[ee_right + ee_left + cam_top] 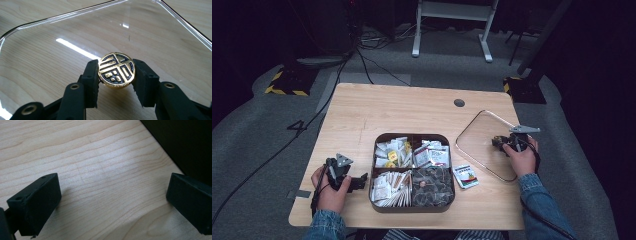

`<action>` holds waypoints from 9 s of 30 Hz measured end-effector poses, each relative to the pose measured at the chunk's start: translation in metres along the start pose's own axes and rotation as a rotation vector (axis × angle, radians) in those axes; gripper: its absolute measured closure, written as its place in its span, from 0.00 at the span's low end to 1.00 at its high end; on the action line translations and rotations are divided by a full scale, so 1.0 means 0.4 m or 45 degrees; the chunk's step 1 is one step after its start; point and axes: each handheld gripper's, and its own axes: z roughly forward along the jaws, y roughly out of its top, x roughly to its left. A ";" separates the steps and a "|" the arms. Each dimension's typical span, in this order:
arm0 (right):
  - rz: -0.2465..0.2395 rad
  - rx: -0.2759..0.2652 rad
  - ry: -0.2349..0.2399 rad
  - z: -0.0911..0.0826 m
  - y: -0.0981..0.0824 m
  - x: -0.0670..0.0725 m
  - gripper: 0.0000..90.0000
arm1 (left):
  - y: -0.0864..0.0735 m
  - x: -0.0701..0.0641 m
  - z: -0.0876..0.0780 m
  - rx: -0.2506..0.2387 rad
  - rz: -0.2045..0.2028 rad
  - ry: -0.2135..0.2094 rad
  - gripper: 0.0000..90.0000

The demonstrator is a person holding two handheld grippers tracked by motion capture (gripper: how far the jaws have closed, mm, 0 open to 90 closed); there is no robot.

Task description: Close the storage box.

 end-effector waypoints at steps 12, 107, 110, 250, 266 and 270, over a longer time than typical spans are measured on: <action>-0.011 -0.082 0.020 -0.066 0.032 0.015 0.65 | 0.000 0.000 0.000 -0.001 0.000 0.000 0.00; -0.609 0.040 0.698 0.040 0.204 0.698 0.65 | 0.011 0.006 0.009 -0.002 0.006 -0.010 0.00; -0.605 0.053 0.702 0.044 0.197 0.701 0.65 | 0.011 0.005 0.009 -0.003 0.004 -0.010 0.00; -0.153 0.060 0.196 0.014 -0.036 0.042 0.36 | 0.025 0.016 0.021 -0.004 0.018 -0.020 0.00; -0.183 0.081 0.155 0.037 -0.034 0.041 0.07 | 0.025 0.016 0.021 -0.003 0.018 -0.020 0.00; -0.187 0.085 0.156 0.037 -0.034 0.042 0.06 | 0.025 0.016 0.021 -0.002 0.019 -0.021 0.00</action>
